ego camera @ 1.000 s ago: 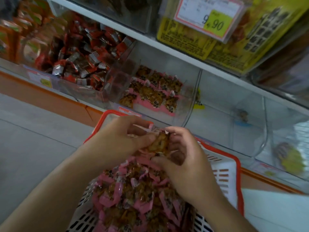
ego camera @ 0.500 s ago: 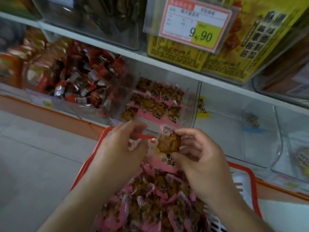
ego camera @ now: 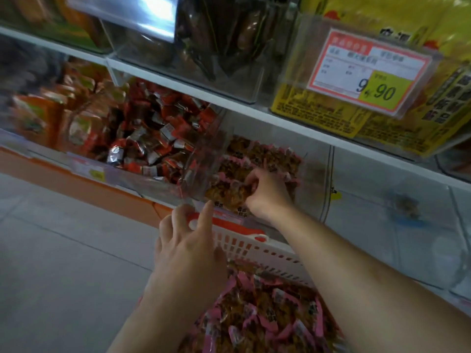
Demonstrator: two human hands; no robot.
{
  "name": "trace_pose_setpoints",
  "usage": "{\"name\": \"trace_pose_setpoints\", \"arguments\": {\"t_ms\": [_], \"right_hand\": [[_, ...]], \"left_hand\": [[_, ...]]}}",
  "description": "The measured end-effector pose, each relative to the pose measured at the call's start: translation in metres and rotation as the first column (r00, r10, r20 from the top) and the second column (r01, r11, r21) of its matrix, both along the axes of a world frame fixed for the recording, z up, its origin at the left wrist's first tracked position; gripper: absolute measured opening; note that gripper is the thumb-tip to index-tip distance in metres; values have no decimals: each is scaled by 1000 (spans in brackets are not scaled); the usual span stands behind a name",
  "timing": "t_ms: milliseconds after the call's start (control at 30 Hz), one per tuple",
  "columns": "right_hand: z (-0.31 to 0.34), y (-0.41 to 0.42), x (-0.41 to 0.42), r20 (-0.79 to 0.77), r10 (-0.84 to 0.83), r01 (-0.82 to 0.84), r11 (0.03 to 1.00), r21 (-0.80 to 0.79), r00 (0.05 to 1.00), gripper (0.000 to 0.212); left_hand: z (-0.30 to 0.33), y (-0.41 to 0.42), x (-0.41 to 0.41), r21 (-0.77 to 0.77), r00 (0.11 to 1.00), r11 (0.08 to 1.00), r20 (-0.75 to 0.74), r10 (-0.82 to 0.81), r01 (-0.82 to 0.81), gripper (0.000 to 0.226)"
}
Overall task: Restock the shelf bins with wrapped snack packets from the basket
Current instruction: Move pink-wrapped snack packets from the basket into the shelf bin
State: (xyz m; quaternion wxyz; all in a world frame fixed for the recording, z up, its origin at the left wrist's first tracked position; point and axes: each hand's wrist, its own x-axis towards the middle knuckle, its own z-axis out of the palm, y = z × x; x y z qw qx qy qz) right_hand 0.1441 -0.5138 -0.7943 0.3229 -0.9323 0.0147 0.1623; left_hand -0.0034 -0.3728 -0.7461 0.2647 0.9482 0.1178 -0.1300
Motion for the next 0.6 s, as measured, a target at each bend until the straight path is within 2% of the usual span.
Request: {"name": "trace_pose_setpoints", "arguments": {"t_ms": [300, 500, 600], "right_hand": [[-7, 8, 2, 69, 184, -150, 925, -348, 980, 34], [2, 2, 0, 41, 196, -169, 919, -356, 980, 36], [17, -7, -15, 123, 174, -132, 947, -294, 977, 36]], "left_hand": [[-2, 2, 0, 23, 1000, 1000, 15, -13, 13, 85], [-1, 6, 1, 2, 1000, 1000, 9, -16, 16, 83], [4, 11, 4, -42, 1000, 999, 25, 1, 0, 79]]}}
